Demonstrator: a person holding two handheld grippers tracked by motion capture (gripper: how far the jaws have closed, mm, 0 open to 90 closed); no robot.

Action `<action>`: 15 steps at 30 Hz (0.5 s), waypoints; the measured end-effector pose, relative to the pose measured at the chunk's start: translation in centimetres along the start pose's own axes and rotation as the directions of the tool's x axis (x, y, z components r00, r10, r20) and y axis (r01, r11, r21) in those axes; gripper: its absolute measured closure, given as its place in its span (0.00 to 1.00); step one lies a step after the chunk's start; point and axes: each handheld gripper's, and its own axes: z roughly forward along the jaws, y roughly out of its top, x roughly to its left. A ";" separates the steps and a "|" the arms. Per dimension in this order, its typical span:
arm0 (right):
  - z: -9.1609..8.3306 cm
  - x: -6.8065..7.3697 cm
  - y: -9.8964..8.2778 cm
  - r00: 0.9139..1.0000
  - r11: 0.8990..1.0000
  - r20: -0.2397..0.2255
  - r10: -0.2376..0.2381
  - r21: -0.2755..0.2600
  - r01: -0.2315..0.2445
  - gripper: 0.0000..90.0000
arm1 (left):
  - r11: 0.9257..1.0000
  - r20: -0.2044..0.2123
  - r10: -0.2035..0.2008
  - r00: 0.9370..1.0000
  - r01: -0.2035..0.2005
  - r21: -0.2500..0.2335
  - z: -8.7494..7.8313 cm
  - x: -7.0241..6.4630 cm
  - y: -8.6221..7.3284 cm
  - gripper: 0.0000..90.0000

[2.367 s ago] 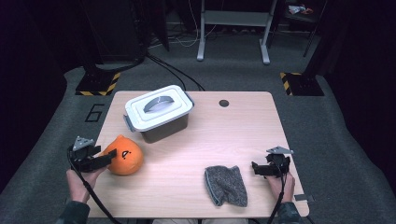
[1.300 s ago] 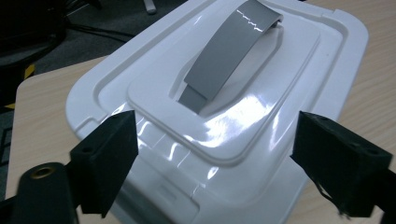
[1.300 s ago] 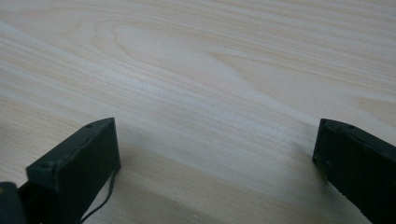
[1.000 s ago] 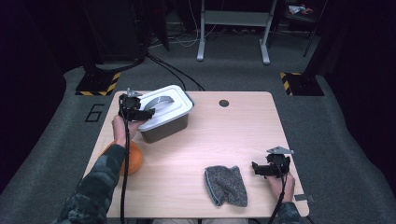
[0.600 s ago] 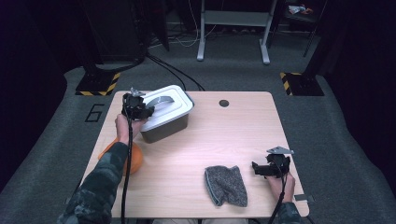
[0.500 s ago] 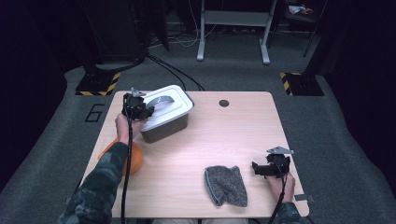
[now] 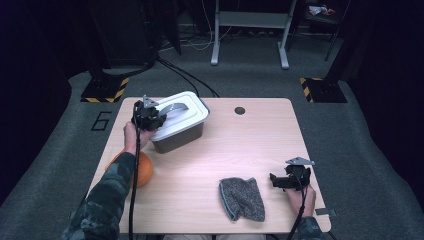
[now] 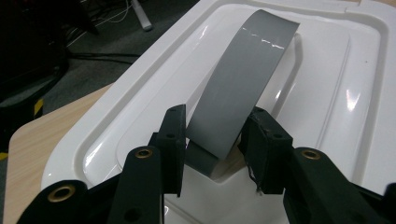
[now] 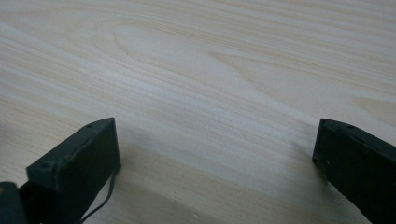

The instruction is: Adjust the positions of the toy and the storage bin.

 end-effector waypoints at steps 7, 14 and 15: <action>0.0 0.0 0.0 1.000 1.000 0.000 0.000 0.000 0.000 0.00 | 0.999 0.043 0.030 0.999 -0.029 -0.017 0.2 -0.8 0.2 0.68; 0.0 0.0 0.0 1.000 1.000 0.001 0.000 0.000 0.000 0.00 | 0.999 0.068 0.041 0.997 -0.040 -0.023 0.3 -1.5 0.4 0.68; 0.0 0.0 0.0 1.000 1.000 0.001 0.000 0.001 0.000 0.00 | 0.999 0.071 0.044 0.996 -0.043 -0.025 0.3 -1.6 0.4 0.68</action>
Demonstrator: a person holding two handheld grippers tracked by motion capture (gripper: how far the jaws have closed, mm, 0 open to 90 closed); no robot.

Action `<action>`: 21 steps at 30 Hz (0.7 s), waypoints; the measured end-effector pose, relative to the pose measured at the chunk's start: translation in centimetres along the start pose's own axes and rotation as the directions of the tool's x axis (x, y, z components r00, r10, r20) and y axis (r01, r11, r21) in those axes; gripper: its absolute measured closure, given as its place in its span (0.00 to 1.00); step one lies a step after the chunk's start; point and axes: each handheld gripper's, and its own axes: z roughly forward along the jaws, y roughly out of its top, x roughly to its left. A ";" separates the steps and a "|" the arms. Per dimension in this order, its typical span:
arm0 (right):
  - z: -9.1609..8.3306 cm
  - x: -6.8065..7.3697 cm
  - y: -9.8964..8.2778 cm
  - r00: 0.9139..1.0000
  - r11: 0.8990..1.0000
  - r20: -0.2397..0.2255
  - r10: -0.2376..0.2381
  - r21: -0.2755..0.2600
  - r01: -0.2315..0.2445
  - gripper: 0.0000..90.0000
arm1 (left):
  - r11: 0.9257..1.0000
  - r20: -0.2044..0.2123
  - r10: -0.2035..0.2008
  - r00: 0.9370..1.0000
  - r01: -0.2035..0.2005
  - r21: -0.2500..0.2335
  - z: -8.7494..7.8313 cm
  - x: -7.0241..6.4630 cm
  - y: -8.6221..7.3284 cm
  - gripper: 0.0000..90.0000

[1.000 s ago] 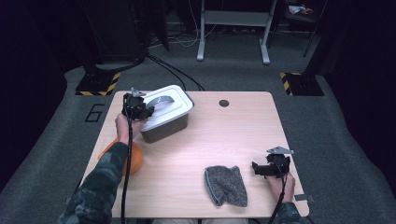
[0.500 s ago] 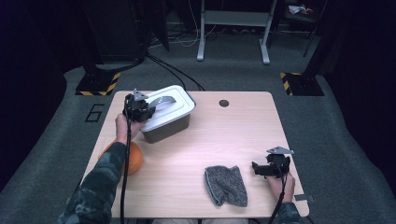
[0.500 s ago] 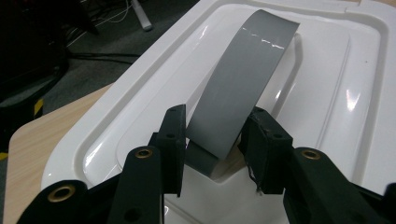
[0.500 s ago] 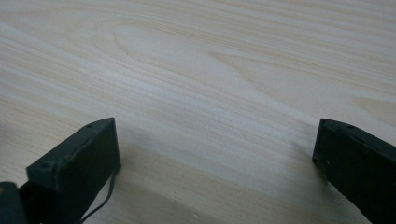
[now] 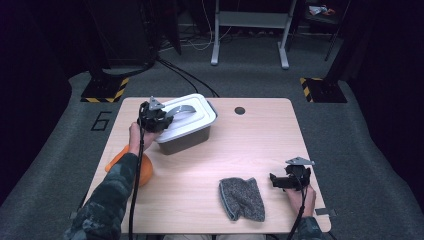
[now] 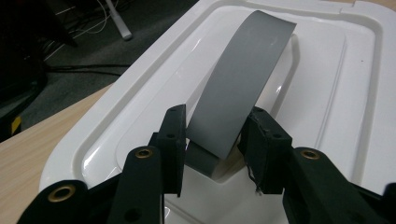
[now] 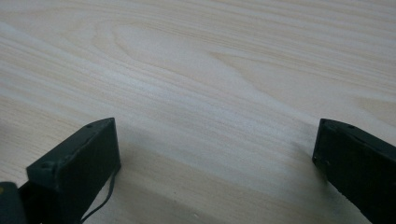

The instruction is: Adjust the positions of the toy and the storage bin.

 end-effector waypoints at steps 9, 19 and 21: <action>0.0 0.0 0.0 1.000 1.000 0.000 0.000 0.000 0.000 0.00 | 1.000 0.039 0.019 0.999 -0.018 -0.019 0.3 -1.0 0.3 0.68; 0.0 0.0 0.0 1.000 1.000 0.000 0.001 0.000 -0.001 0.00 | 1.000 0.019 -0.008 1.000 0.008 -0.021 -0.7 -0.7 0.3 0.42; 0.0 0.0 0.0 1.000 1.000 0.001 0.000 0.000 0.000 0.00 | 0.999 0.004 -0.035 0.999 0.035 -0.024 -1.5 -0.1 0.2 0.33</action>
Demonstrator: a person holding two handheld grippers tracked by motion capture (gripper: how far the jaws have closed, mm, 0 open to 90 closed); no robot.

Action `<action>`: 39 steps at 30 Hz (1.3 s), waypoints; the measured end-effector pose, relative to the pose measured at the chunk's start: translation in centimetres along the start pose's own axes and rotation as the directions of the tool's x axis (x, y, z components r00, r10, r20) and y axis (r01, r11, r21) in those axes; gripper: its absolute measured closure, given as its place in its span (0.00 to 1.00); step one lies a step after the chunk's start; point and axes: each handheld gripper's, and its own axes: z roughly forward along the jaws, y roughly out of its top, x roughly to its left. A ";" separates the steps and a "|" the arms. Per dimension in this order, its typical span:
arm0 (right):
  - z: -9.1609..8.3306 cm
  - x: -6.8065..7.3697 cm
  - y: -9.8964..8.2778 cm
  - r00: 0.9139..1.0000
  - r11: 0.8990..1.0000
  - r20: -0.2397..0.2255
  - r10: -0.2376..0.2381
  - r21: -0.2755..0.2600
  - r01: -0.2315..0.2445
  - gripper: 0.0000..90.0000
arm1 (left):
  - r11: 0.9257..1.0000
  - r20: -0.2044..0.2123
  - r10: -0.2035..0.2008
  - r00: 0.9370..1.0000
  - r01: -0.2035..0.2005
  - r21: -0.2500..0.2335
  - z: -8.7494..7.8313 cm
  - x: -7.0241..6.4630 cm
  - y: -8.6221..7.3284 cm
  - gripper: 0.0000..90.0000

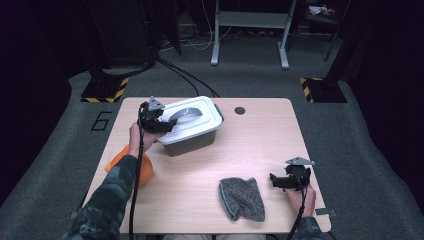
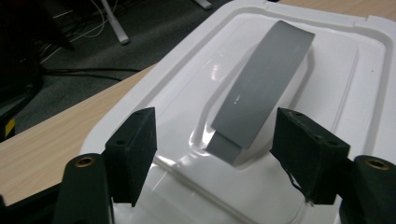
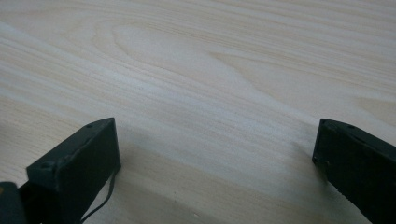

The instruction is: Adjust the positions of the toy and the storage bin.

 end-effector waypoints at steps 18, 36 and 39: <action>0.0 0.0 0.0 1.000 1.000 0.000 0.000 -0.001 0.000 0.00 | 0.982 -0.008 -0.187 0.982 0.188 0.036 -1.0 2.4 -2.9 0.22; 0.0 0.0 0.0 1.000 1.000 0.001 0.001 0.000 -0.001 0.00 | 0.975 0.098 -0.223 0.970 0.221 0.032 -0.6 2.6 -3.7 0.23; 0.0 0.0 0.0 1.000 1.000 0.001 0.001 0.000 -0.001 0.00 | 0.977 0.112 -0.212 0.971 0.210 0.029 -0.3 2.5 -3.6 0.23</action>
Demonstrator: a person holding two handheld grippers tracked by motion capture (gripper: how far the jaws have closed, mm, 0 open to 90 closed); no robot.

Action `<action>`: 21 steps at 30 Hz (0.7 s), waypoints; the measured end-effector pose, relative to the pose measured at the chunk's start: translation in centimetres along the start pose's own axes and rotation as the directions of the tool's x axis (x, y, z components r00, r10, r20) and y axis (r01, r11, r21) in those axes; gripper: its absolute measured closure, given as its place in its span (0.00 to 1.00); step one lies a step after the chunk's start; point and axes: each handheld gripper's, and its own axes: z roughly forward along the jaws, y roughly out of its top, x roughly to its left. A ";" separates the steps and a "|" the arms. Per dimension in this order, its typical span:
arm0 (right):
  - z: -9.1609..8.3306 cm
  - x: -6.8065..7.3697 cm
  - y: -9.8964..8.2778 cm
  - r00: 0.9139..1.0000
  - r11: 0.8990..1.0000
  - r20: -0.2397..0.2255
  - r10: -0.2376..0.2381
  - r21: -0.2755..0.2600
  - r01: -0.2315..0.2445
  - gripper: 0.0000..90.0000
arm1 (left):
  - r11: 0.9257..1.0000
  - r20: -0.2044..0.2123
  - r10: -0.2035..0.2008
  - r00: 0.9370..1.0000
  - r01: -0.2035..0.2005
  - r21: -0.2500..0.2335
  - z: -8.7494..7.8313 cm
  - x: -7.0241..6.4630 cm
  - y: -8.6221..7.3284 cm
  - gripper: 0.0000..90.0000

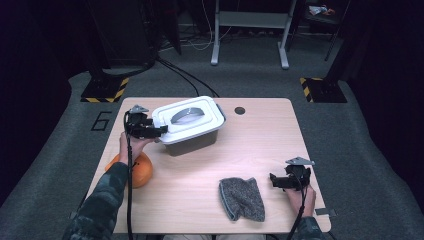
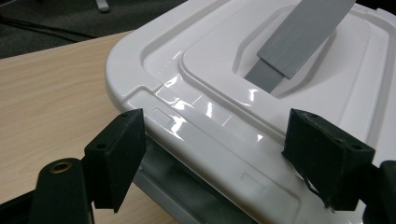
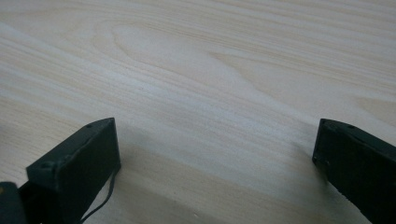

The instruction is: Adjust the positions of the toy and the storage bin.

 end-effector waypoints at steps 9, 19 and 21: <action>0.0 0.0 0.0 1.000 1.000 0.000 0.000 0.000 0.000 0.00 | 0.998 0.035 0.067 0.997 -0.068 0.009 1.2 -1.2 0.8 0.23; 0.0 0.0 0.0 1.000 1.000 0.000 0.000 -0.001 0.000 0.00 | 0.995 0.065 0.095 0.993 -0.096 0.002 2.5 -2.9 1.4 0.23; 0.0 0.0 0.0 1.000 1.000 0.001 0.000 0.000 0.000 0.00 | 0.994 0.073 0.106 0.992 -0.107 0.003 2.8 -3.5 1.5 0.23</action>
